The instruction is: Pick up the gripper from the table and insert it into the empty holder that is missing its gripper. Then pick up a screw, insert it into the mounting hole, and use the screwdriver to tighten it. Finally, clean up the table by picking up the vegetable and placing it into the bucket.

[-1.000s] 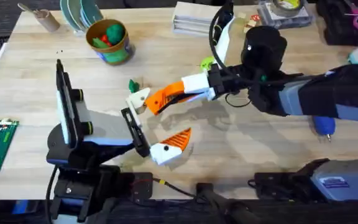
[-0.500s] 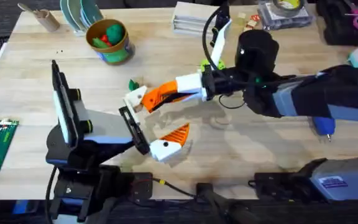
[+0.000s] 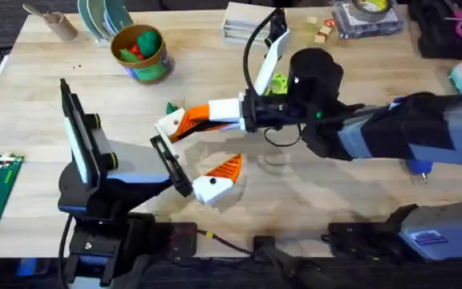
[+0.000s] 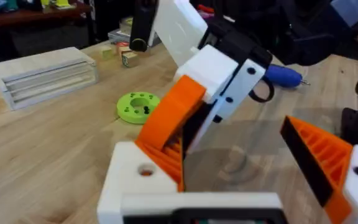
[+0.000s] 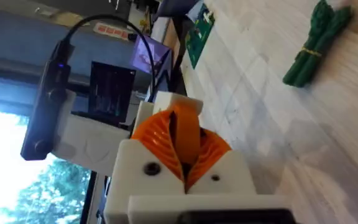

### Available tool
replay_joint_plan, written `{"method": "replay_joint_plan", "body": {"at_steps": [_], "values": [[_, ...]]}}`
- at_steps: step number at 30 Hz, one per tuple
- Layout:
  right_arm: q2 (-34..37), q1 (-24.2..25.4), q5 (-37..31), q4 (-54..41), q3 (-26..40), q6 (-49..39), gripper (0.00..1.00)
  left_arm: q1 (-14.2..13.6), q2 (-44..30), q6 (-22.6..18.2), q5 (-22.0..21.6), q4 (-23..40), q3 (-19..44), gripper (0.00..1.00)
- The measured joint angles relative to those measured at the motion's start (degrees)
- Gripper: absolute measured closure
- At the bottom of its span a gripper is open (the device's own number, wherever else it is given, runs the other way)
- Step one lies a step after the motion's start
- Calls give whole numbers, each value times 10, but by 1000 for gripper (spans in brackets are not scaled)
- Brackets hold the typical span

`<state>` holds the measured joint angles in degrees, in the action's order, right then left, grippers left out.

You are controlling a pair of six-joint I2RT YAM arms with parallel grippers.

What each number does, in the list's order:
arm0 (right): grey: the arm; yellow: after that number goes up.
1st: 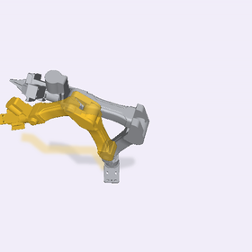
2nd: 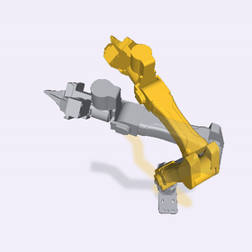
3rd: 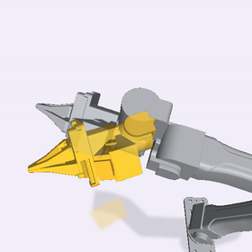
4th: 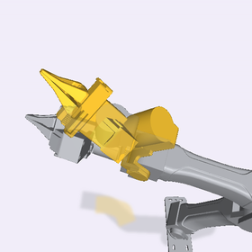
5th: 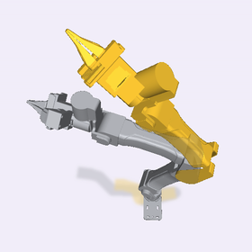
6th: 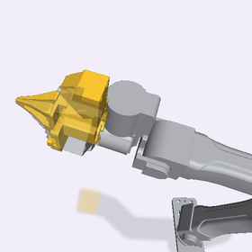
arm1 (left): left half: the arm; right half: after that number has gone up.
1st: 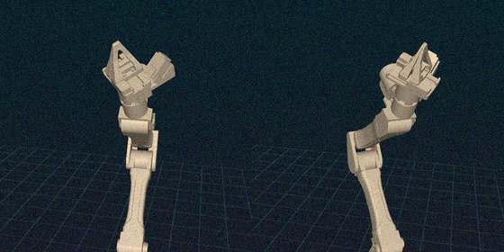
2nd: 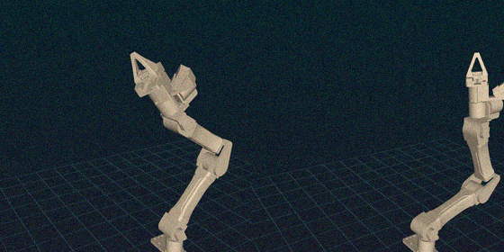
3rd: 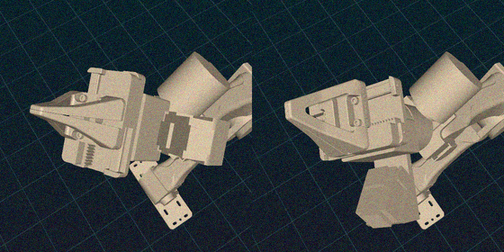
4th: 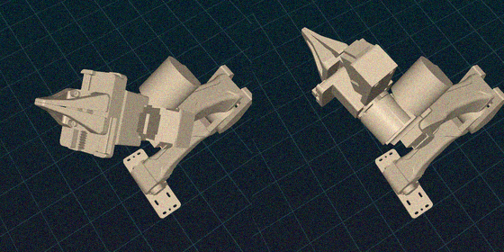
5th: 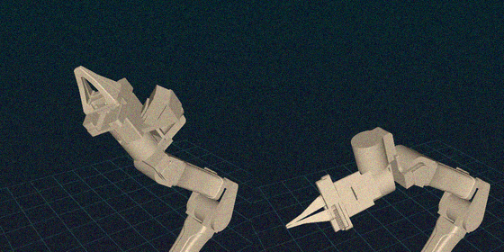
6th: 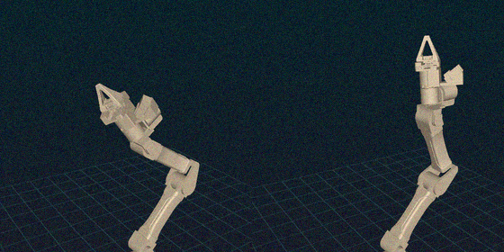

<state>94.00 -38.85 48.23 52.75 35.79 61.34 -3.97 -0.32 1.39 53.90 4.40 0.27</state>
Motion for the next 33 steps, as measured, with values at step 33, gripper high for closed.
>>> {"method": "replay_joint_plan", "body": {"at_steps": [33], "values": [[5, -20, -17, -105, 61, -162, 994, 10, 0, -3, -16, -2, 0, 8]]}}
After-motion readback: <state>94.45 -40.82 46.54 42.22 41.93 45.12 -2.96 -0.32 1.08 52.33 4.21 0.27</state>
